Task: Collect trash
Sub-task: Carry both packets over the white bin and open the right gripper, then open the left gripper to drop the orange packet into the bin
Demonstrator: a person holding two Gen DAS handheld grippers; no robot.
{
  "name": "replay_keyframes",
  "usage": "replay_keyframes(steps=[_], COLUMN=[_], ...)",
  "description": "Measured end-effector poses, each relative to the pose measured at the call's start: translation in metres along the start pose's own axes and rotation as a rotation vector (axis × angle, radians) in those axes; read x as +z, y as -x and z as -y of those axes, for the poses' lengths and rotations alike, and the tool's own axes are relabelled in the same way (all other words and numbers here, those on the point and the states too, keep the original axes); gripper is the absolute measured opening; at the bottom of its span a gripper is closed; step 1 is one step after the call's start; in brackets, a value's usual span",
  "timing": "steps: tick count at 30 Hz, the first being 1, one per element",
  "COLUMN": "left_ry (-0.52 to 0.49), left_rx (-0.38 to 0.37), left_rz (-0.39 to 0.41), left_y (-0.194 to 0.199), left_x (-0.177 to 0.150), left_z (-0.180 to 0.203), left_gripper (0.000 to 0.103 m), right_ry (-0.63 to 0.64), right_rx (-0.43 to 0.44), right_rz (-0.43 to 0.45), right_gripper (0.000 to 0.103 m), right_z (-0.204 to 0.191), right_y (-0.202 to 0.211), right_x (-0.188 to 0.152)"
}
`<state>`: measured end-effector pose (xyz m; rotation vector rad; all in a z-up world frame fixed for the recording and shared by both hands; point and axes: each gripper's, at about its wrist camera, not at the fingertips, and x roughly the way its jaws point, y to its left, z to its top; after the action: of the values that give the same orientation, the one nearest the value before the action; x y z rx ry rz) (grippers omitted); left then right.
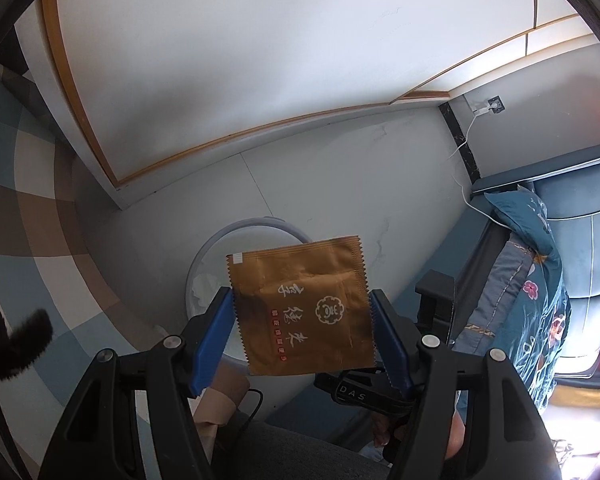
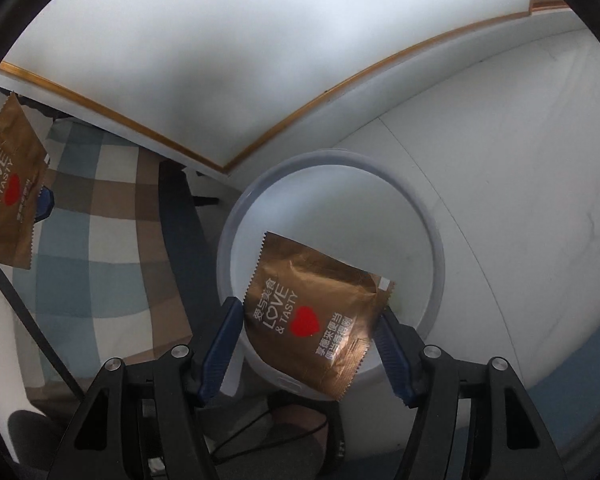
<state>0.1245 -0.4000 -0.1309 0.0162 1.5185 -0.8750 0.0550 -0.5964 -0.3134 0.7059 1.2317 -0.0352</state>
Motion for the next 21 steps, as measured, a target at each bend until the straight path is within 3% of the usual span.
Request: replay_keyframes(steps=[5,11,21], left_ry=[0.008,-0.001,-0.01], left_rx=[0.008,0.037,0.04], left_rz=[-0.014,-0.055,-0.144], left_y=[-0.007,-0.023,-0.05], left_x=[0.0,0.003,0.004], left_z=[0.0,0.002,0.012], left_gripper=[0.063,0.063,0.063], right_ry=[-0.017,0.012,-0.059], right_rx=[0.014,0.002,-0.026], right_rz=[0.008,0.033,0.092], right_gripper=[0.077,0.08,0.08], right_z=[0.005,0.009,0.033], right_y=[-0.005,0.006,0.035], right_x=[-0.003,-0.011,-0.023])
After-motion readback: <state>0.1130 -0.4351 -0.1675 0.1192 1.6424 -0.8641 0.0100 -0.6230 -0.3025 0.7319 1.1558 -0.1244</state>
